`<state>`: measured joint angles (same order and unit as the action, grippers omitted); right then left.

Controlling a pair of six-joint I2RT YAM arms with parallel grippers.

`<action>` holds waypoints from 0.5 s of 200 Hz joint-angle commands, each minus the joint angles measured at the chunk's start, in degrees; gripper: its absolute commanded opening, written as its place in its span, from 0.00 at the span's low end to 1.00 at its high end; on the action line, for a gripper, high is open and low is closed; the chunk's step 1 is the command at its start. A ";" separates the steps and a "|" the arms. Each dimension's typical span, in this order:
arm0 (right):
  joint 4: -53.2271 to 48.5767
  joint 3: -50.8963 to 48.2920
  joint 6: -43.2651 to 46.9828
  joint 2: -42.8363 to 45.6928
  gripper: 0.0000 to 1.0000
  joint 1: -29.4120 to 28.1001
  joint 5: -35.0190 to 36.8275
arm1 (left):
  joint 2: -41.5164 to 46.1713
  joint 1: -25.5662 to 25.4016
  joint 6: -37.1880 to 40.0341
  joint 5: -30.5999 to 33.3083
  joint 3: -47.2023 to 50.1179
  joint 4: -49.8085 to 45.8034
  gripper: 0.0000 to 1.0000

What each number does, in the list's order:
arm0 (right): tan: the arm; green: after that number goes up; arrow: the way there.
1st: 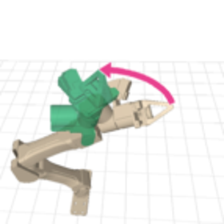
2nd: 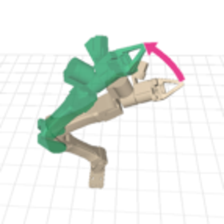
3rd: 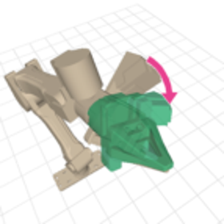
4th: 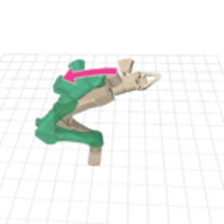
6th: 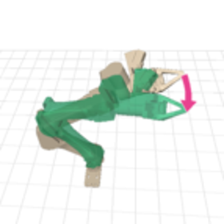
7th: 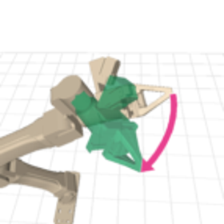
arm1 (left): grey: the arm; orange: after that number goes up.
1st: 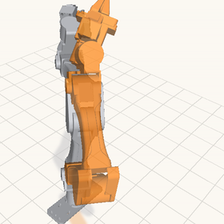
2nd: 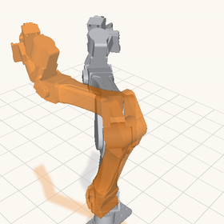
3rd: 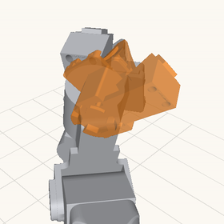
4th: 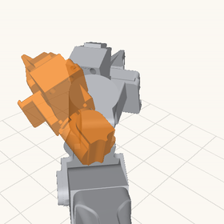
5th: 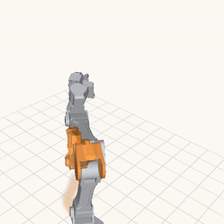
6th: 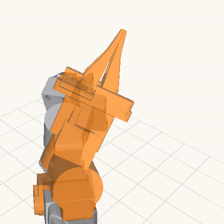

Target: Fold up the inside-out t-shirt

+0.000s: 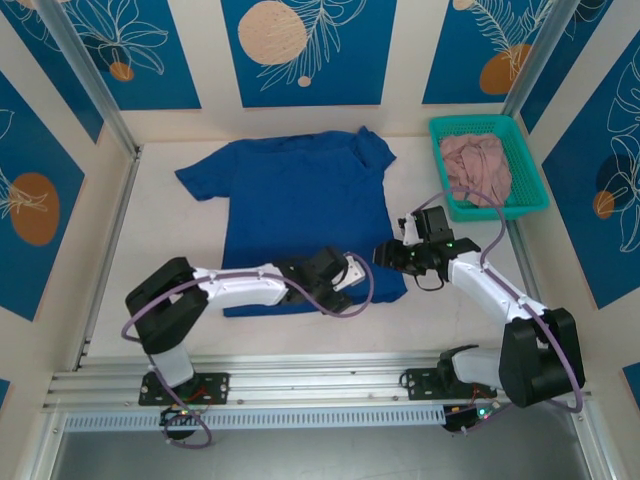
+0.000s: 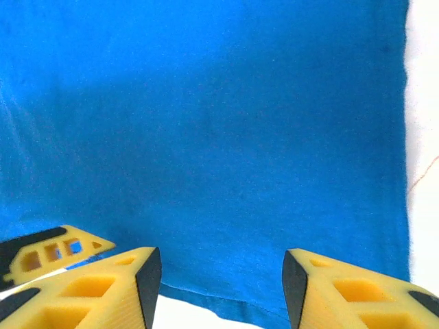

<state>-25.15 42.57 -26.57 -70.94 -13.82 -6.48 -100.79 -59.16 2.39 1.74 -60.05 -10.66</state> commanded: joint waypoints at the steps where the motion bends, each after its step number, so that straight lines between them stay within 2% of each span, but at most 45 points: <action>1: -1.31 -0.79 0.63 1.64 0.52 0.80 -1.21 | -2.86 -0.42 2.25 -2.04 -2.89 0.10 0.48; 27: -1.74 -1.49 0.82 3.34 0.52 1.56 -1.17 | -3.87 -0.39 1.92 -2.70 -3.41 0.61 0.33; 41: -1.88 -1.67 0.82 3.70 0.52 1.95 -1.49 | -4.06 -0.35 1.83 -2.48 -3.53 0.78 0.21; 76: -2.50 -1.51 0.95 4.18 0.52 2.20 -1.80 | -3.65 -0.01 1.45 -2.38 -3.77 0.26 0.00; 100: -3.67 -1.17 1.17 5.88 0.52 2.39 -1.27 | 0.00 1.84 -1.53 -4.78 -1.46 2.86 0.00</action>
<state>-26.63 41.47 -26.35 -67.64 -11.90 -6.50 -104.36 -58.85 3.20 0.01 -62.41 -10.13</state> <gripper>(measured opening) 0.521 0.048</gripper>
